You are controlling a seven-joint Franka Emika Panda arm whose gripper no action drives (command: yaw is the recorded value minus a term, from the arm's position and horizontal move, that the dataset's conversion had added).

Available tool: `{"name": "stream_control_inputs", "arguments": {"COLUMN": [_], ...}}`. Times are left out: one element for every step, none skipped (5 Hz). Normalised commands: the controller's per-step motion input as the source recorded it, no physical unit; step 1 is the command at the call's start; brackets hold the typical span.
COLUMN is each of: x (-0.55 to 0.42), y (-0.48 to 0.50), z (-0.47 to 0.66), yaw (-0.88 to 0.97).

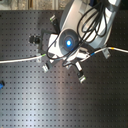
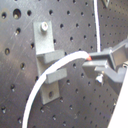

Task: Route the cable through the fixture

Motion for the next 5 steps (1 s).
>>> {"name": "stream_control_inputs", "arguments": {"x": [0.013, -0.015, -0.121, -0.165, -0.243], "y": [-0.032, -0.086, -0.055, 0.013, 0.029], "z": [0.29, 0.2, 0.08, 0.14, 0.3], "yaw": [0.0, -0.04, -0.2, -0.28, -0.33]}}
